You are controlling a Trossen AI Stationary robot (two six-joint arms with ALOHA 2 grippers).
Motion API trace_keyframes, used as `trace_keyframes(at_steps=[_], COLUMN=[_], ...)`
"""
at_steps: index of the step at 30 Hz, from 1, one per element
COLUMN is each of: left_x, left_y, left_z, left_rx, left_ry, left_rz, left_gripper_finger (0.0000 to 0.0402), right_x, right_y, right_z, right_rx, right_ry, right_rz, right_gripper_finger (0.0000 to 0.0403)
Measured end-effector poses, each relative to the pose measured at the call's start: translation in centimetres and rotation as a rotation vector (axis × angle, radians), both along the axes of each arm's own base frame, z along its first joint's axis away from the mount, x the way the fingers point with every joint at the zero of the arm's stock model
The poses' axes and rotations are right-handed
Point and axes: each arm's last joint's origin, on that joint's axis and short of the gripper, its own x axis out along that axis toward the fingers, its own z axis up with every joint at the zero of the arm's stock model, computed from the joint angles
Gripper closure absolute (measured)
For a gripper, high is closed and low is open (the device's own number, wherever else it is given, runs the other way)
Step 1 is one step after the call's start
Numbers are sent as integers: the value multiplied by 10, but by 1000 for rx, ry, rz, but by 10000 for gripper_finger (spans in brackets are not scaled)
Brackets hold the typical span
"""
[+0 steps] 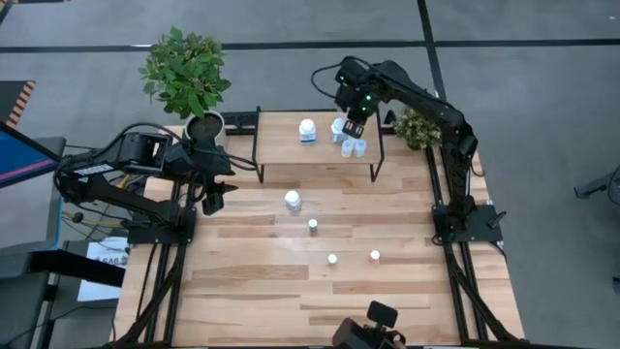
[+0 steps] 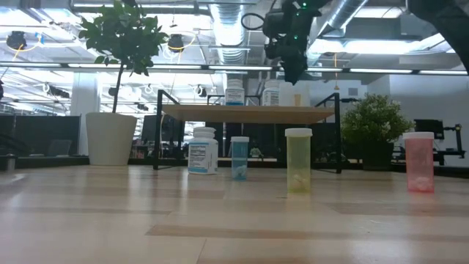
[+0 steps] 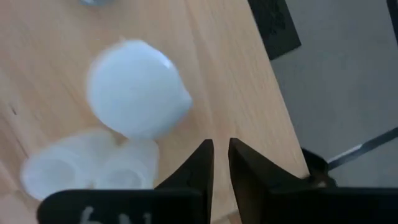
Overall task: Pick and place medicine bottles onto shelf by color
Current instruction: Adjust the right white blue pill bottle on the shelf
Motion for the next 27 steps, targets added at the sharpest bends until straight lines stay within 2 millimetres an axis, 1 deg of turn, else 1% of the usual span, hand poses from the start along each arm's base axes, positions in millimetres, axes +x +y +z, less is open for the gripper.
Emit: trace_keyframes(at_steps=[3,7,13,21,27], left_x=[0,0,0,0,0], left_y=[0,0,0,0,0], left_z=[0,0,0,0,0], left_rx=[0,0,-1,-7,-7], left_ry=[0,0,0,-2,-2], left_rz=[0,1,1,9,9], left_gripper_finger=[228,228,228,228,228], right_x=[7,12,25,35,41], right_y=[3,9,17,31,37], right_z=[-1,-9,-6,-6,-5], right_rx=[-16,-4,-41,-43,-52], right_ry=[-23,-7,-68,-73,-105], right_rz=[18,38,62,104,107], right_gripper_finger=[332,332,332,332,332])
